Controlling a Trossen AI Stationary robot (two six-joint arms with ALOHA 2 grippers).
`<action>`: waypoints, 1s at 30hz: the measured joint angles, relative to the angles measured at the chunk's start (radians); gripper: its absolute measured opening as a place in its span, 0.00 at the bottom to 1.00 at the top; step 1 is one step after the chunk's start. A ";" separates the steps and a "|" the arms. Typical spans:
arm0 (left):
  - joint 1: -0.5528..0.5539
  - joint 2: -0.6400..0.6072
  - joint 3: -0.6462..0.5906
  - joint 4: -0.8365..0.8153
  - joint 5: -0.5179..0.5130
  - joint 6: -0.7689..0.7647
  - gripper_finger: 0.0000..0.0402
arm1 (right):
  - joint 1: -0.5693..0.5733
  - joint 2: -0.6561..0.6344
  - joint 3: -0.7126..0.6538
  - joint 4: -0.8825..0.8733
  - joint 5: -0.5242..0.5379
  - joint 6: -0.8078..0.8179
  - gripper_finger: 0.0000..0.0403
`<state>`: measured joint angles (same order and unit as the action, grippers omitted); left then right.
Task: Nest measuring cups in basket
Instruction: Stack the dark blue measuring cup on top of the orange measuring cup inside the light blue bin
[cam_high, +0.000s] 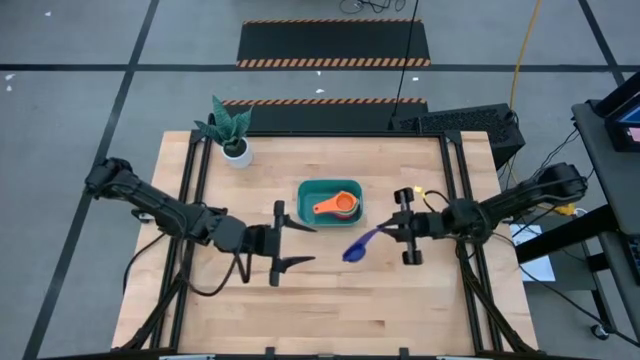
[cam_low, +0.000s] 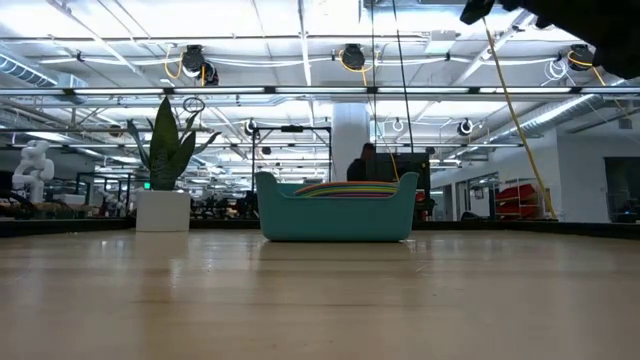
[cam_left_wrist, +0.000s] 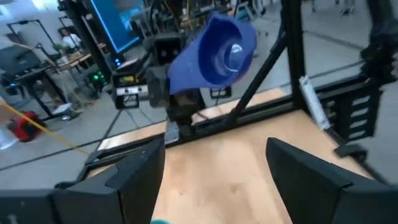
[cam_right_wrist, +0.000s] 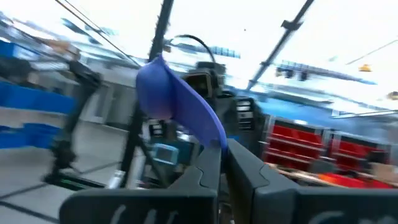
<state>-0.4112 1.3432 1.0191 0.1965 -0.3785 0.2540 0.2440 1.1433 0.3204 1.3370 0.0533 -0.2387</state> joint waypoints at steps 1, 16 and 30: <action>0.003 0.007 0.000 0.006 0.000 0.016 0.70 | 0.000 0.014 0.009 0.006 0.023 -0.016 0.00; -0.022 0.041 0.000 0.000 -0.281 0.102 0.70 | 0.106 0.055 0.153 -0.045 0.361 -0.192 0.00; -0.097 -0.078 0.000 -0.128 -0.383 0.009 0.70 | 0.189 0.132 0.519 -0.841 0.898 -0.159 0.00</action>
<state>-0.5079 1.2656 1.0191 0.0682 -0.7620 0.2633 0.4329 1.2749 0.8397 0.4961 0.9514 -0.3975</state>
